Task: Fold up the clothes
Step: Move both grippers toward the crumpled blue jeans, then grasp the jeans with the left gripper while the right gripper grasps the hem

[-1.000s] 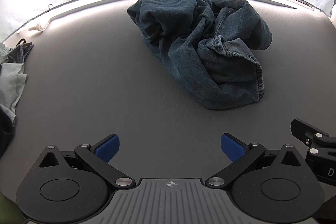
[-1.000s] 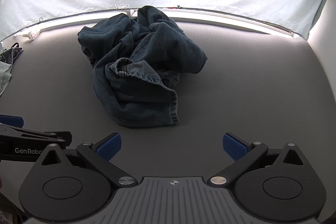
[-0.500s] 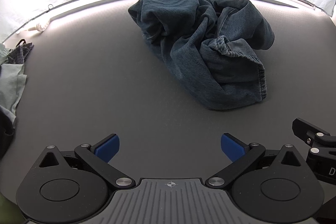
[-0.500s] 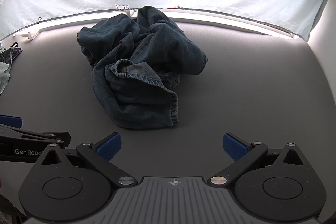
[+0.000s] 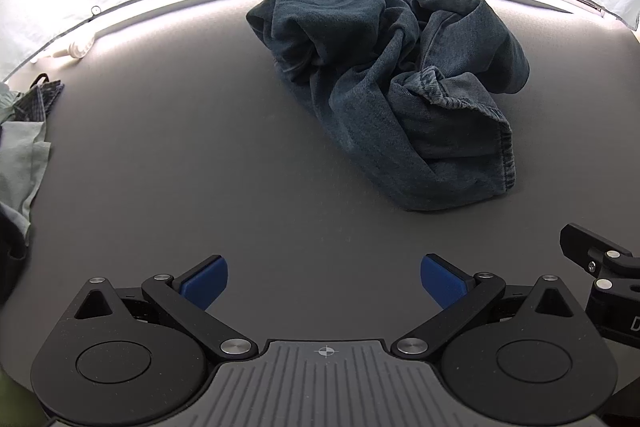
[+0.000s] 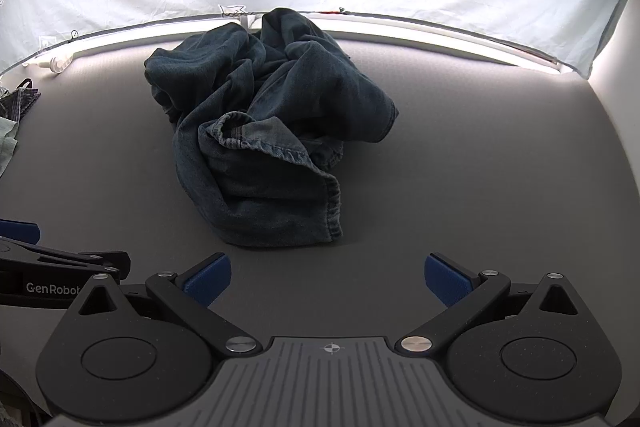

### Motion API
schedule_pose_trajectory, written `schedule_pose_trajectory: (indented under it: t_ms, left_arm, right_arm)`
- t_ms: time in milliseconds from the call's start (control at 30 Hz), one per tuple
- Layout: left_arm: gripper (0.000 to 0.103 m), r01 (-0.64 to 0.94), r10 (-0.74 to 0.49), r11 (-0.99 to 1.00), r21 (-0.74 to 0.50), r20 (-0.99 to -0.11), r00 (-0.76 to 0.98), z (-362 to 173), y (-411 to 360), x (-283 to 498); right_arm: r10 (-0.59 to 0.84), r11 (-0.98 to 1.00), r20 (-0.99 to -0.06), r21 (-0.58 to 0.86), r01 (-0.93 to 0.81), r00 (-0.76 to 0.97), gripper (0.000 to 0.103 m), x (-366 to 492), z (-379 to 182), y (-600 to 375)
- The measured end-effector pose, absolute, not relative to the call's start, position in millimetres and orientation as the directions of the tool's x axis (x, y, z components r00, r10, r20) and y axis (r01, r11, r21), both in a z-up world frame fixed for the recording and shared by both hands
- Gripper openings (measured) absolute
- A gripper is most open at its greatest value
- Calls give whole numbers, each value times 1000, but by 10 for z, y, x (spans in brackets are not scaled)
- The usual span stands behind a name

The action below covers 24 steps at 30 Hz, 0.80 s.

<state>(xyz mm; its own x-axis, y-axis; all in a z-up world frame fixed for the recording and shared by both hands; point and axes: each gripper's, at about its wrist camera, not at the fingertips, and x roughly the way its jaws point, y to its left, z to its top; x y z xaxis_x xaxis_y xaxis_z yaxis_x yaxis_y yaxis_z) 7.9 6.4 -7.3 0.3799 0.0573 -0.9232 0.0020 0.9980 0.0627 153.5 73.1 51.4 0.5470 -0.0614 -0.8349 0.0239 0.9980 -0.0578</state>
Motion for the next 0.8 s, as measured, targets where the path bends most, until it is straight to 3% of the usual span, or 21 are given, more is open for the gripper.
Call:
schedule_pose_trajectory:
  t_ms: [467,800]
  left_arm:
    - [103,-12,51,999,50,-932,360,-157,89,183]
    - [103,-29,-5,999,-18,-919,395,-244,193,467]
  right_arm:
    - [-67,998,-842,-63,25,535,103,1680,428,731]
    - [11,1000,-817,21,10,576,100,1947,391,673]
